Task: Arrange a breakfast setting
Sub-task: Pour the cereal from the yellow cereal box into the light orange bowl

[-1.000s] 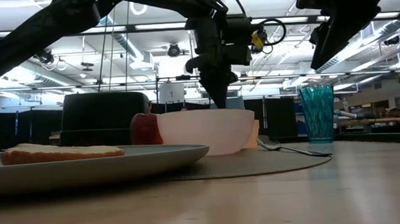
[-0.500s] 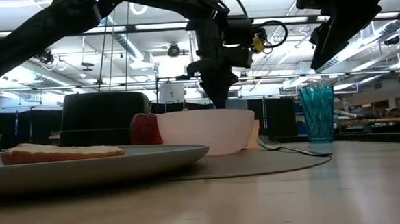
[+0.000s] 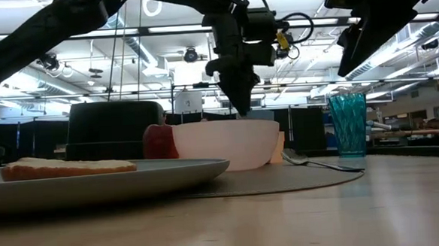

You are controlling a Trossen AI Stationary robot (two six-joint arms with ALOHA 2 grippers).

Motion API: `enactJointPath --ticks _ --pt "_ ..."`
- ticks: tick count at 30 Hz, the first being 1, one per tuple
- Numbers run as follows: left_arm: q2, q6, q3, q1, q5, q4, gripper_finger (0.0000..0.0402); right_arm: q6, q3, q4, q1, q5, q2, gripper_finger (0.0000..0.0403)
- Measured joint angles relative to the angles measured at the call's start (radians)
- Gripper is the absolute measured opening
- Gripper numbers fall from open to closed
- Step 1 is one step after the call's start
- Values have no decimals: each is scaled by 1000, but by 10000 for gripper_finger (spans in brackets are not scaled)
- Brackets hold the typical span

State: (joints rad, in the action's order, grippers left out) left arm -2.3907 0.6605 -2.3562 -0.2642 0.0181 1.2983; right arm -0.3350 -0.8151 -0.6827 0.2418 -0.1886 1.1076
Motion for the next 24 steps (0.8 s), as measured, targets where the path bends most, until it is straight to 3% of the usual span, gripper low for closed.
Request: enactJointPath --ticks 7,13,24 --pt "51 -71 0 0 0 45 128 57 0 26 -2 -62 -14 259" --pt "167 -153 0 13 16 56 128 181 0 162 -20 -85 -24 259" --pt "406 -258 0 127 268 52 111 446 -1 465 -73 8 -21 258"
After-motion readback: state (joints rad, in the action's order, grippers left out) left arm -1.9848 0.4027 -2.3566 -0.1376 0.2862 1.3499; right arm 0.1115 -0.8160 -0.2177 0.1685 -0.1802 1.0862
